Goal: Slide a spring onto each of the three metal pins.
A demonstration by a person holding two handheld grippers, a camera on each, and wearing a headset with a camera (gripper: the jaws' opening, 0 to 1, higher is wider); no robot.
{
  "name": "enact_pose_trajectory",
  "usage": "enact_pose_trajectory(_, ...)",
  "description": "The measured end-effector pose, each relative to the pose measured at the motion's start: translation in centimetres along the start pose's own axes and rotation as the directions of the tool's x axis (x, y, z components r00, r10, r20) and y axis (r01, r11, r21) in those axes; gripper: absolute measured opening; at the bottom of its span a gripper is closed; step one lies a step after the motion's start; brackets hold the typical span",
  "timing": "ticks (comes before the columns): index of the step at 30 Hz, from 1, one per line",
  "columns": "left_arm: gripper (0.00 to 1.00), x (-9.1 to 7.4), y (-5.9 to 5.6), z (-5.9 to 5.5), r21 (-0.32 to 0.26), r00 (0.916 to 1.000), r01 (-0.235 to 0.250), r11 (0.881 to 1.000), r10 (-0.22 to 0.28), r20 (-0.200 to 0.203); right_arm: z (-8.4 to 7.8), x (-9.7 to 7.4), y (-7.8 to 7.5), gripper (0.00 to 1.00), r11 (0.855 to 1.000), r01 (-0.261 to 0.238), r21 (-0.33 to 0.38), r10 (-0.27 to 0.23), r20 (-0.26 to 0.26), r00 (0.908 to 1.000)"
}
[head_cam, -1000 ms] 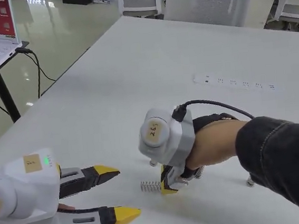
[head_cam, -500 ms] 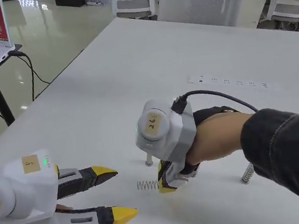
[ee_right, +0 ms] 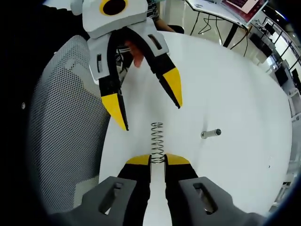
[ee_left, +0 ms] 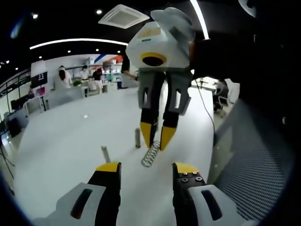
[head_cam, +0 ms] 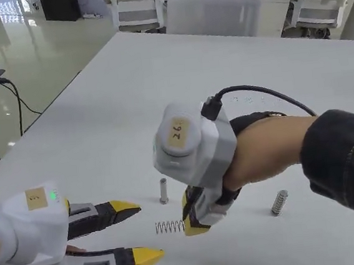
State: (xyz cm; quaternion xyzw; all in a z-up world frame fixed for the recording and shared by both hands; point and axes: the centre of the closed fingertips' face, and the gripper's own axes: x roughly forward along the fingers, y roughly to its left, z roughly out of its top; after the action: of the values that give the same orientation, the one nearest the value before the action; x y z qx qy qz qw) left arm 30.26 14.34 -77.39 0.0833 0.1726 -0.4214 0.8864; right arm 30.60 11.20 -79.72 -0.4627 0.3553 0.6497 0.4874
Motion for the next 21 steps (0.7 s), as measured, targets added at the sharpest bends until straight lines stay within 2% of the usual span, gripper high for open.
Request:
enact_pose_trajectory(10, 0.28, 0.5, -1.1, 1.2, 0.045, 0.9982, 0.057, 0.997, -0.058, 0.019, 0.2, -1.1, 0.8, 0.08, 1.0, 0.014, -0.01, -0.014, 0.0, 0.9999)
enact_pose_trajectory(21, 0.17, 0.8, -2.1, 1.4, 0.089, 0.9947, 0.1, 0.991, -0.102, 0.013, 0.3, -1.5, 1.4, 0.08, 1.0, 0.02, -0.019, -0.02, -0.001, 0.9998)
